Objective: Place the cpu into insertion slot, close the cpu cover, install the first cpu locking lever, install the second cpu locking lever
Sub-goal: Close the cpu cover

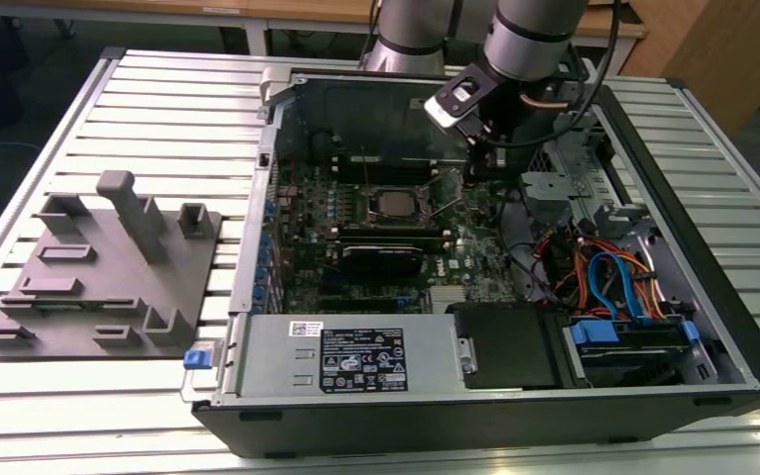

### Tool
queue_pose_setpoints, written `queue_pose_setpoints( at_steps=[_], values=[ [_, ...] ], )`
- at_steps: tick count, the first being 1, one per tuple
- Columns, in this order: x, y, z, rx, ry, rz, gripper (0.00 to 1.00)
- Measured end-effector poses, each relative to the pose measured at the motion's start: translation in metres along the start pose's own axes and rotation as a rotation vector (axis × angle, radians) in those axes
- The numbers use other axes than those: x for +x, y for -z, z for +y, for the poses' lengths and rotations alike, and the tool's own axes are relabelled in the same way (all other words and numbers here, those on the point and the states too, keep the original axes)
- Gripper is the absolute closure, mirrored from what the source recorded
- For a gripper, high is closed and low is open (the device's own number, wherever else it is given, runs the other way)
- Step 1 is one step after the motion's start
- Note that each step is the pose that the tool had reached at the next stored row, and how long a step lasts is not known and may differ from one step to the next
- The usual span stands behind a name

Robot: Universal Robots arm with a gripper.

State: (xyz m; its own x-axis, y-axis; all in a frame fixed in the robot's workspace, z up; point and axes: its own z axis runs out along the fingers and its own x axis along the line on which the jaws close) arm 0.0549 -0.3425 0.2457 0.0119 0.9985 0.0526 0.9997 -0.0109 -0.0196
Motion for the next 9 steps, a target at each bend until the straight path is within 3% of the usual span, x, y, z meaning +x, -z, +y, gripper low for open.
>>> queue_pose_setpoints(
  at_steps=[9],
  values=[
    [-0.0011,-0.0014,-0.0067,0.0006,0.0,-0.0001,0.9]
  ],
)
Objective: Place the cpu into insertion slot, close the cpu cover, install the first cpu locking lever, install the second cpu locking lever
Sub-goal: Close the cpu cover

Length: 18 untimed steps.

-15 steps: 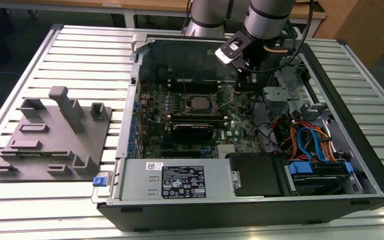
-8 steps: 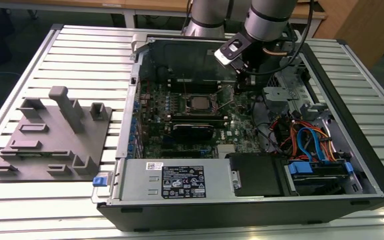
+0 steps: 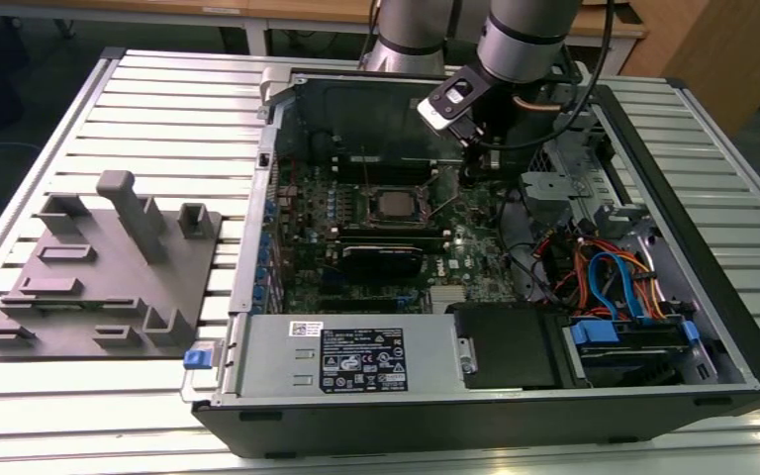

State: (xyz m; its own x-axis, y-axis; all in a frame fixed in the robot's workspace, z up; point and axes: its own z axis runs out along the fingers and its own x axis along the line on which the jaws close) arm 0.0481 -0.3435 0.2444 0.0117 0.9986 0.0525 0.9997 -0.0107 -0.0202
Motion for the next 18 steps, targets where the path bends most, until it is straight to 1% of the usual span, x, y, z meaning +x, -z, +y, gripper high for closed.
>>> queue_pose_setpoints(
  at_steps=[2,18],
  values=[
    [0.0001,-0.0001,-0.0002,0.0017,0.0,0.0001,0.9],
    [0.0,-0.0001,-0.0041,0.0017,0.0,0.0,0.9]
  ],
)
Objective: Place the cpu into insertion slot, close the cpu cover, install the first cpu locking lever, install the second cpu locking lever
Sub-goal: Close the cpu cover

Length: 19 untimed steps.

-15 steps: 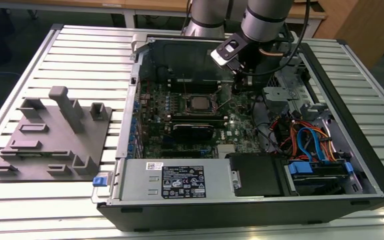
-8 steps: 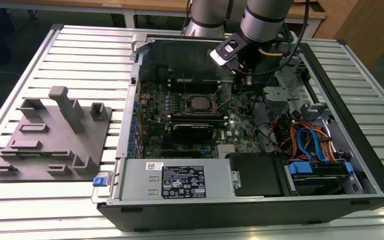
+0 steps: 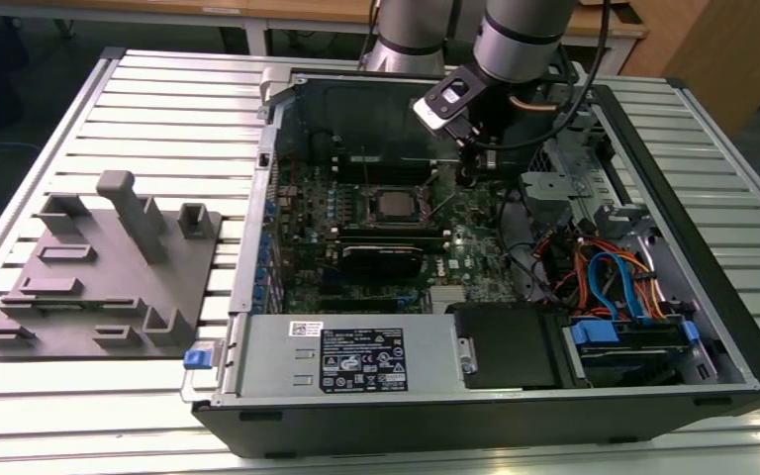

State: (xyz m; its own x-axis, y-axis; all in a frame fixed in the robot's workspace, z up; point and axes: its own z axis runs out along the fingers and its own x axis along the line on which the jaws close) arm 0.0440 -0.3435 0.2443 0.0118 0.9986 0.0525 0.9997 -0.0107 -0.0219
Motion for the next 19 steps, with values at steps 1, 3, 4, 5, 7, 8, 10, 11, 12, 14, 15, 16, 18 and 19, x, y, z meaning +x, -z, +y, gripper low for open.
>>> queue_pose_setpoints(
  at_steps=[1,3,4,5,7,8,10,11,12,14,15,16,18,19],
  values=[
    [0.0,0.0,-0.0005,0.0,0.0,0.0,0.9],
    [0.0,0.0,-0.001,0.0,0.0,0.0,0.9],
    [0.0,0.0,-0.001,0.0,0.0,0.0,0.9],
    [0.0,0.0,-0.0011,0.0,0.0,0.0,0.9],
    [0.0,0.0,-0.0011,0.0,0.0,0.0,0.9],
    [0.0,0.0,-0.0011,0.0,0.0,0.0,0.9],
    [0.0,0.0,-0.0012,0.0,0.0,0.0,0.9],
    [0.0,0.0,-0.0013,0.0,0.0,0.0,0.9],
    [0.0,0.0,-0.0017,0.0,0.0,0.0,0.9],
    [0.0,-0.0001,-0.0036,0.0,0.0,-0.0001,0.9],
    [0.0,-0.0001,-0.005,0.0,0.0,-0.0001,0.9],
    [0.0,-0.0002,-0.0063,0.0,0.0,0.0001,0.9],
    [-0.0001,-0.0002,-0.0076,0.0,0.0,0.0001,0.9],
    [-0.0001,-0.0003,-0.0077,0.0,0.0,0.0001,0.9]
  ],
)
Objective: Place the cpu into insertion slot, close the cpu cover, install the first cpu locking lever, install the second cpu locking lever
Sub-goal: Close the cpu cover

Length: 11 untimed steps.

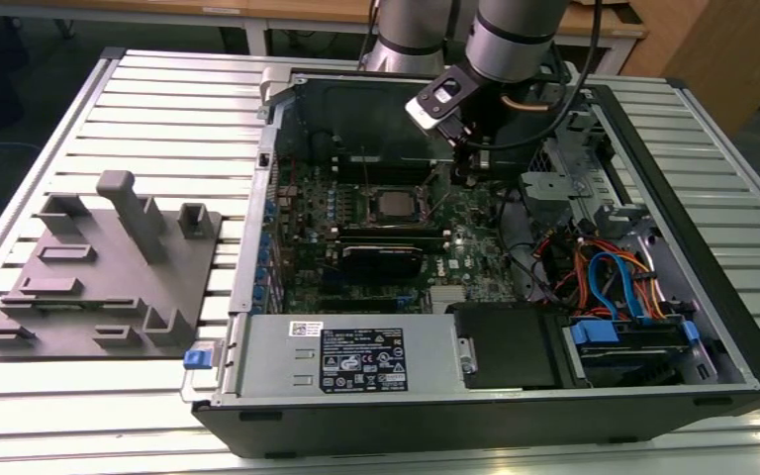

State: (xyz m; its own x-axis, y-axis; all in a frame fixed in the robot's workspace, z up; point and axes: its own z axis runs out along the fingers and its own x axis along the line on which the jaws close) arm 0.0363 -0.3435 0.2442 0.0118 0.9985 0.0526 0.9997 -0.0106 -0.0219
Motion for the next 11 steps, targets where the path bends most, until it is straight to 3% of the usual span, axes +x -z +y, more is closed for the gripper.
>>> queue_pose_setpoints(
  at_steps=[10,11],
  values=[
    [0.0,-0.0002,-0.0021,0.0,0.0,0.0,0.9],
    [0.0,-0.0002,-0.0048,0.0,0.0,-0.0001,0.9]
  ],
)
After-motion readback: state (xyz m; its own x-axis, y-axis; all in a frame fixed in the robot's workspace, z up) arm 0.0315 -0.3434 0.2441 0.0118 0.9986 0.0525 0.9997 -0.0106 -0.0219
